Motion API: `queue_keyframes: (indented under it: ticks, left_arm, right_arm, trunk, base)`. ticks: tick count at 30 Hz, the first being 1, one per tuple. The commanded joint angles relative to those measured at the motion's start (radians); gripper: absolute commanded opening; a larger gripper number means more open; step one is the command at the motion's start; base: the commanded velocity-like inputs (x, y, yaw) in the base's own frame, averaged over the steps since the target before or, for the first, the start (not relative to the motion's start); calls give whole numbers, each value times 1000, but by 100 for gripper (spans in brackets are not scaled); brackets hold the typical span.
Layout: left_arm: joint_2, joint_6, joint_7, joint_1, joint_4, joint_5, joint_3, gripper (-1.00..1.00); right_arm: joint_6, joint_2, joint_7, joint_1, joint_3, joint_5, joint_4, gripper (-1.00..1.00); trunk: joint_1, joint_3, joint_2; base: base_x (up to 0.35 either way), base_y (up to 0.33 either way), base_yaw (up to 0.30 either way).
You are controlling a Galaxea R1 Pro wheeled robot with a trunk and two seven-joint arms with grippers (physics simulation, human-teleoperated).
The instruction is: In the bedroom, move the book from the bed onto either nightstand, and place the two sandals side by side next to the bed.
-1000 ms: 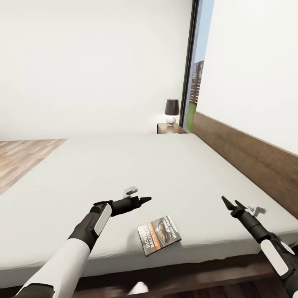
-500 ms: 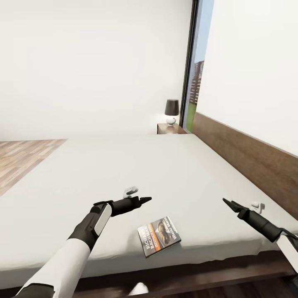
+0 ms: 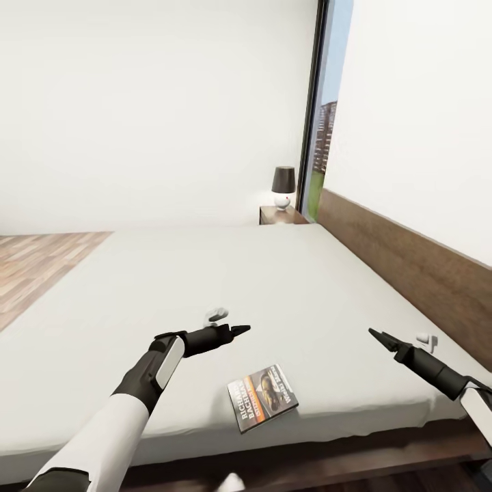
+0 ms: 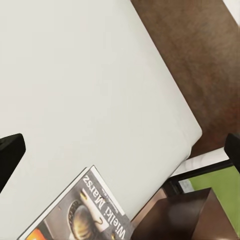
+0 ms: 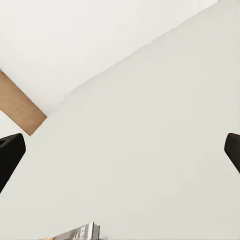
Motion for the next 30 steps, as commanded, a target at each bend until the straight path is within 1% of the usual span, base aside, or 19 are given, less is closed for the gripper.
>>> queue_keyframes:
  ticks: [1,2,10,30]
  left_arm:
    - [0,7,1,0,-1,6,0,100]
    - [0,7,1,0,-1,7,0,100]
    - [0,7,1,0,-1,7,0,100]
    - [-1,8,1,0,-1,7,0,100]
  right_arm:
    - [10,0,2,0,0,-9,0,100]
    - [9,0,2,0,-2,-9,-1,100]
    - [-1,1,1,0,-3,-9,-3,100]
    - [0,2,2,0,-3,-9,-4,100]
  trunk:
    - [-4,2,7]
    - [-8,5,14]
    - [-8,5,14]
    - [-8,5,14]
  base:
    - [0,0,0]
    - [0,0,0]
    - [0,0,0]
    - [0,0,0]
